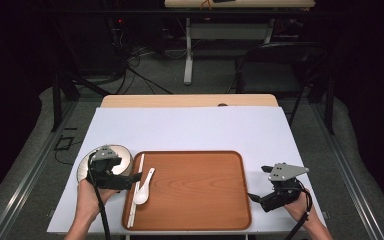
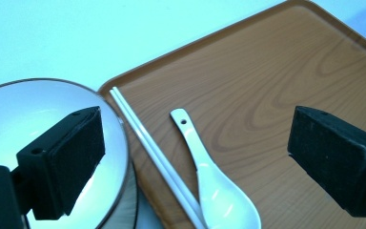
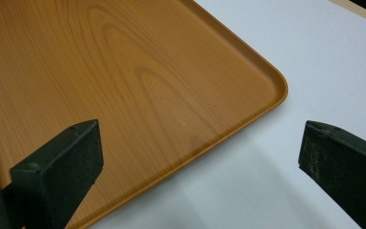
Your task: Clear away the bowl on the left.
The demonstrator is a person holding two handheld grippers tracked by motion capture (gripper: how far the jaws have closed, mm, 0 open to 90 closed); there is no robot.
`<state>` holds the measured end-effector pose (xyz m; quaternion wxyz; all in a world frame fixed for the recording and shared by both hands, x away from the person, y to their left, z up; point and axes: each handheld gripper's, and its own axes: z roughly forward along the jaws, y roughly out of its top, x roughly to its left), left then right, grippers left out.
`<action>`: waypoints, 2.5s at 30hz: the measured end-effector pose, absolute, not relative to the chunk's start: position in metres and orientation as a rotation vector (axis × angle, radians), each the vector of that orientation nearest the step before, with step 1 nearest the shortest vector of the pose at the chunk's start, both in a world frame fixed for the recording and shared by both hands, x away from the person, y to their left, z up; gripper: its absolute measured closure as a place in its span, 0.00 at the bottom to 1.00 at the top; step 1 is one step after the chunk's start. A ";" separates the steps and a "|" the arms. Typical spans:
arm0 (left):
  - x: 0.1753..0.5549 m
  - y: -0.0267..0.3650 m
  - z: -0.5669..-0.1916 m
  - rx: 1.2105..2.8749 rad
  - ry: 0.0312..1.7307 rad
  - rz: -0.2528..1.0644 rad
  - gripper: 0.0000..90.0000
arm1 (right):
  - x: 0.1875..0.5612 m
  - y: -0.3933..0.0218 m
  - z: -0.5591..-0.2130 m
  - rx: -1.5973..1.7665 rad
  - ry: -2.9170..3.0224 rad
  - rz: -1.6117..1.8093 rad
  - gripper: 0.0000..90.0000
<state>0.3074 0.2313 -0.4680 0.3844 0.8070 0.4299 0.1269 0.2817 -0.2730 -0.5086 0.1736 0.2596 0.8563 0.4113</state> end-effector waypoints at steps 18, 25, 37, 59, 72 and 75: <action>0.316 0.260 -0.464 1.999 1.203 0.371 0.00 | 0.281 -0.273 -0.509 0.735 2.428 1.169 0.01; 0.322 0.272 -0.467 1.973 1.249 0.380 0.00 | 0.281 -0.273 -0.509 0.736 2.429 1.167 0.01; 0.332 0.286 -0.474 1.938 1.311 0.378 0.00 | 0.280 -0.274 -0.509 0.742 2.426 1.165 0.01; 0.347 0.314 -0.499 1.885 1.475 0.388 0.03 | 0.280 -0.274 -0.509 0.743 2.431 1.162 0.01; 0.351 0.312 -0.507 1.918 1.526 0.383 0.48 | 0.279 -0.274 -0.509 0.747 2.430 1.159 0.01; 0.353 0.313 -0.509 1.915 1.550 0.372 0.54 | 0.279 -0.274 -0.509 0.746 2.429 1.157 0.01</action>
